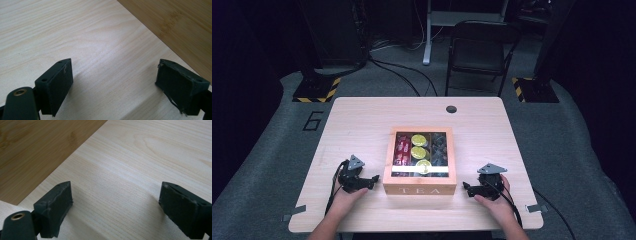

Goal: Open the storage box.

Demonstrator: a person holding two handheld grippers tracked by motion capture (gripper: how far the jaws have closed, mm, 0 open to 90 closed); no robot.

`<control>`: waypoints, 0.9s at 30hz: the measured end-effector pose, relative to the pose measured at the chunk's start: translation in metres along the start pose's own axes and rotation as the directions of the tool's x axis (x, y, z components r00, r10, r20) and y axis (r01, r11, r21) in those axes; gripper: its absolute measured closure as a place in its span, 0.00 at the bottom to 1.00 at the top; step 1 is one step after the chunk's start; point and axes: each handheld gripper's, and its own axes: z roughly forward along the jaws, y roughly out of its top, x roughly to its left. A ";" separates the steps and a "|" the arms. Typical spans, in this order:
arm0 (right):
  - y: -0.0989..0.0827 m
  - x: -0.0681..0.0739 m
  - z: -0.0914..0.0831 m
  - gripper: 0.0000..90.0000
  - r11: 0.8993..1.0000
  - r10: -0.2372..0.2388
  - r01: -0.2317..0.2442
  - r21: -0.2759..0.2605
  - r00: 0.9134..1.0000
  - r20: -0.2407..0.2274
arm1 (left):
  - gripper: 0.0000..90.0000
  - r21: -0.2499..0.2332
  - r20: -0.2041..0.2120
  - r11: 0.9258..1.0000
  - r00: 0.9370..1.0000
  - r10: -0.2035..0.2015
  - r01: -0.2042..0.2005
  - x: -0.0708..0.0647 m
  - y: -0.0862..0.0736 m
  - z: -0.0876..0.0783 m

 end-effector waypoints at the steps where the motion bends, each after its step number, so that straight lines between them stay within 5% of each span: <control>1: 0.000 0.000 0.000 0.12 1.000 0.000 0.000 0.000 1.000 0.000 | 0.15 -0.001 -0.001 1.000 1.000 -0.002 0.002 0.000 0.000 0.000; 27: 0.000 0.000 -0.001 0.12 1.000 0.004 -0.004 0.001 1.000 -0.003 | 0.16 -0.007 -0.019 1.000 0.999 -0.029 0.029 -0.002 0.000 0.000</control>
